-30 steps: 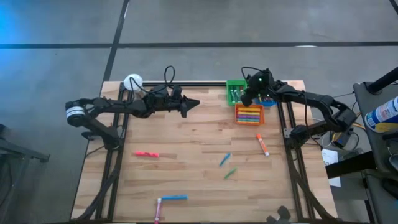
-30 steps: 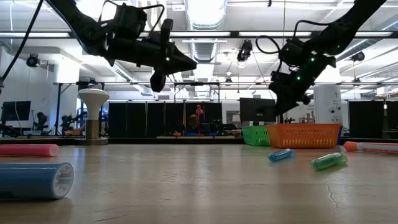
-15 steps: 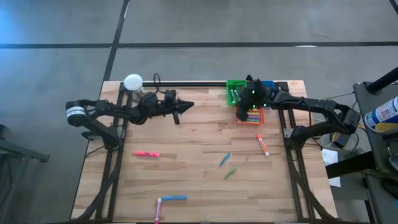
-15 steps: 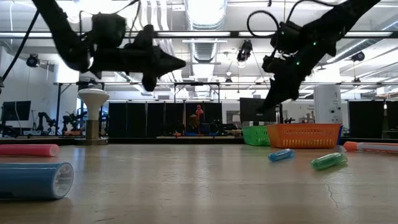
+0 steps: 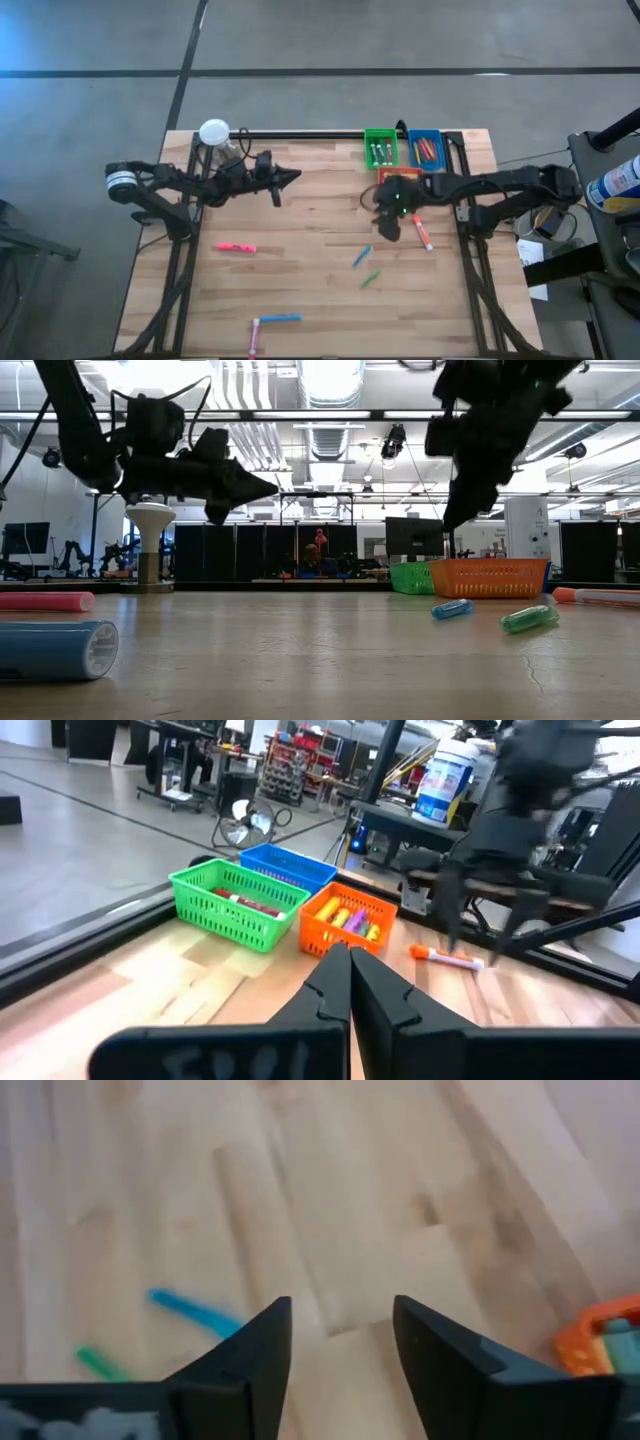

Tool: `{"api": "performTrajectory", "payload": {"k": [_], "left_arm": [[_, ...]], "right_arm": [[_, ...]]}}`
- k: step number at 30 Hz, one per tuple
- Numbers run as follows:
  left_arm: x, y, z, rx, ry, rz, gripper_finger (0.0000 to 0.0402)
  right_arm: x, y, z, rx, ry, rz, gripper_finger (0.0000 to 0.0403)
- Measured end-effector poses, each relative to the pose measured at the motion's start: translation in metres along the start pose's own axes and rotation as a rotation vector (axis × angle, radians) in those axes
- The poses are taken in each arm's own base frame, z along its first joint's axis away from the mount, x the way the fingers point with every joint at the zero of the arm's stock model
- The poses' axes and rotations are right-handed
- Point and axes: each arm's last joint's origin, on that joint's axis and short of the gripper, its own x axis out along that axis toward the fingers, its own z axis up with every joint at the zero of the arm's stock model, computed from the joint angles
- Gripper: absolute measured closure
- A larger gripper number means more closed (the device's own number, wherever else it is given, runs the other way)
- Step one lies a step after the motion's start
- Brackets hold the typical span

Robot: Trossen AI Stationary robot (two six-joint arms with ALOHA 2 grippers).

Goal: Pick & Place Markers
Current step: Put the blue pen into the blue bin

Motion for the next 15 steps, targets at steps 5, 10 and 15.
{"api": "performTrajectory", "payload": {"k": [5, 10, 15], "left_arm": [[-0.003, 0.0, -0.003, -0.003, 0.012, 0.002, 0.0398], [-0.006, 0.001, -0.007, -0.006, 0.026, 0.003, 0.0398], [-0.01, 0.001, -0.012, -0.01, 0.046, 0.008, 0.0398]], "right_arm": [[-0.006, 0.04, 0.003, -0.141, 0.058, -0.023, 0.0218], [0.01, 0.07, 0.012, -0.288, 0.102, 0.007, 0.0222], [0.037, 0.098, 0.029, -0.449, 0.2, 0.047, 0.0223]]}}
